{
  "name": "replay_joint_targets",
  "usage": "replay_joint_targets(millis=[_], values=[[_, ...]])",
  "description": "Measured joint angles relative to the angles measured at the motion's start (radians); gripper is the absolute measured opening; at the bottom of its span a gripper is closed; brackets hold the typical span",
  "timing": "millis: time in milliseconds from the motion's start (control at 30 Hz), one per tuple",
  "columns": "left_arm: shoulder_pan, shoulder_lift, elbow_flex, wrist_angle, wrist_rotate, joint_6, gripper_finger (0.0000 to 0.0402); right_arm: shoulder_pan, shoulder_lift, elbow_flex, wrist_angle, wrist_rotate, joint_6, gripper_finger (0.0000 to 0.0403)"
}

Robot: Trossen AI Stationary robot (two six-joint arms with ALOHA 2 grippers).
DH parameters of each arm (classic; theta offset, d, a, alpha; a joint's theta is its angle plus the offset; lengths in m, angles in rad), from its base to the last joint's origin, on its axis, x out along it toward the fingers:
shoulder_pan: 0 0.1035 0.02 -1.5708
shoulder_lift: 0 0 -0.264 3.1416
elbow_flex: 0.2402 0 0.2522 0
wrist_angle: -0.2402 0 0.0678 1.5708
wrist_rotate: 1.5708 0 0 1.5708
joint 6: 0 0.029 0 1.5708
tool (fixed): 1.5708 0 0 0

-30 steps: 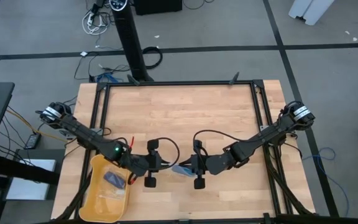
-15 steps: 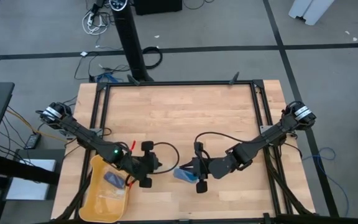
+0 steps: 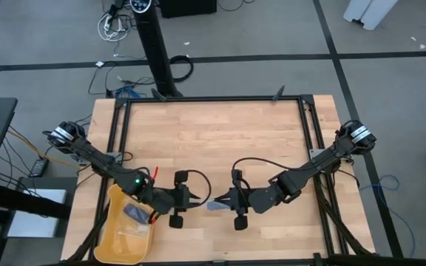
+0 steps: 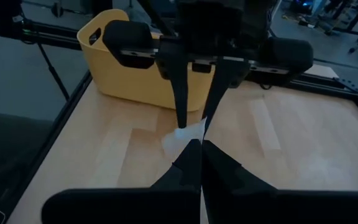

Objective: Roll bandage
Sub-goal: Close the transparent zip bag

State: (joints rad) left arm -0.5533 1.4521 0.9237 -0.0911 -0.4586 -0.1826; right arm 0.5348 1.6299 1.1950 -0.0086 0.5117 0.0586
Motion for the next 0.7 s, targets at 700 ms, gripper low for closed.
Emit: replay_joint_targets(millis=[700], values=[[-0.011,-0.001,0.002,0.097,0.051,-0.052,0.0127,0.001,0.002,-0.001,-0.003,0.001,-0.011,0.0]])
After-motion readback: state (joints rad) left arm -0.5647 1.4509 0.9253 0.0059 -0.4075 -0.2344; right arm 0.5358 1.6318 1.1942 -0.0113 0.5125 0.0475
